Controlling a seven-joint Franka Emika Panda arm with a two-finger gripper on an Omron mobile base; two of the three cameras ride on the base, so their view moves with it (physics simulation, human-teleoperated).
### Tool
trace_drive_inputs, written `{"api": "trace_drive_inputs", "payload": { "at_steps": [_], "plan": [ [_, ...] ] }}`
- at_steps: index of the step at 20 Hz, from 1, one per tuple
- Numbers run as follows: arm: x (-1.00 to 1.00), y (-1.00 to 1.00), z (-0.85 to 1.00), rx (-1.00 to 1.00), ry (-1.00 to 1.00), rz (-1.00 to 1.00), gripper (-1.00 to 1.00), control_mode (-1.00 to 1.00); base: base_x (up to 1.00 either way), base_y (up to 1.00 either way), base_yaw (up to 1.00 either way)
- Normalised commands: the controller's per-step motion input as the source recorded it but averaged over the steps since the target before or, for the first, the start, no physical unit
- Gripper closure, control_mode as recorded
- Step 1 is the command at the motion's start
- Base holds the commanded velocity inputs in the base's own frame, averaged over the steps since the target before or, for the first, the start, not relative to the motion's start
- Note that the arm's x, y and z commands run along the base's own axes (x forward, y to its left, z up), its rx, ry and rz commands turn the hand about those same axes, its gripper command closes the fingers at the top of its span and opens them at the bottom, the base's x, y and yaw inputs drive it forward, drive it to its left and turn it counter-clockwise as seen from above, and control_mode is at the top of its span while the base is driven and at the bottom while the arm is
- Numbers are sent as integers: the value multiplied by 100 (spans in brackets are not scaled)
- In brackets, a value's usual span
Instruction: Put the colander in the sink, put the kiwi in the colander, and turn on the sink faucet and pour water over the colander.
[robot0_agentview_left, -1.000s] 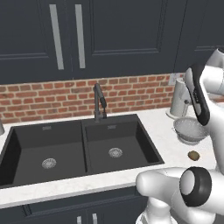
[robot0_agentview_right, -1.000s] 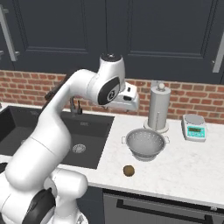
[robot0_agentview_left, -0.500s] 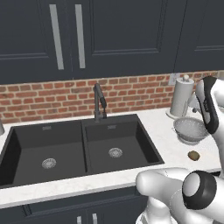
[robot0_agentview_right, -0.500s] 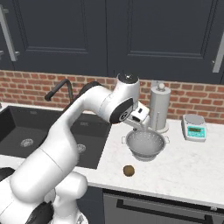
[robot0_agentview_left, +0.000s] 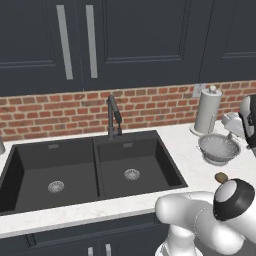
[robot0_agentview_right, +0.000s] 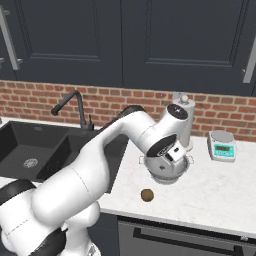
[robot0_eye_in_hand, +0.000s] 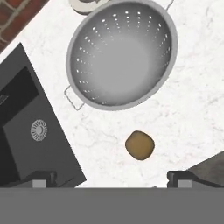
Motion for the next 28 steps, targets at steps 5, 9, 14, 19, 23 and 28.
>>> {"api": "trace_drive_inputs", "payload": {
  "at_steps": [5, 9, 14, 19, 23, 28],
  "plan": [
    [0, -34, -32, 16, 5, -4, -100, -100, 0, 0, 0],
    [0, -31, -35, 14, 0, -5, -100, -100, 0, 0, 0],
    [0, -23, -33, 13, 0, -4, -100, -100, 0, 0, 0],
    [2, -10, -36, 10, 0, -4, -100, -100, 0, 0, 0],
    [15, -7, -37, 7, 0, -1, -100, -100, 0, 0, 0],
    [26, -5, -34, 4, 0, 0, -100, -100, 0, 0, 0]
  ]
}}
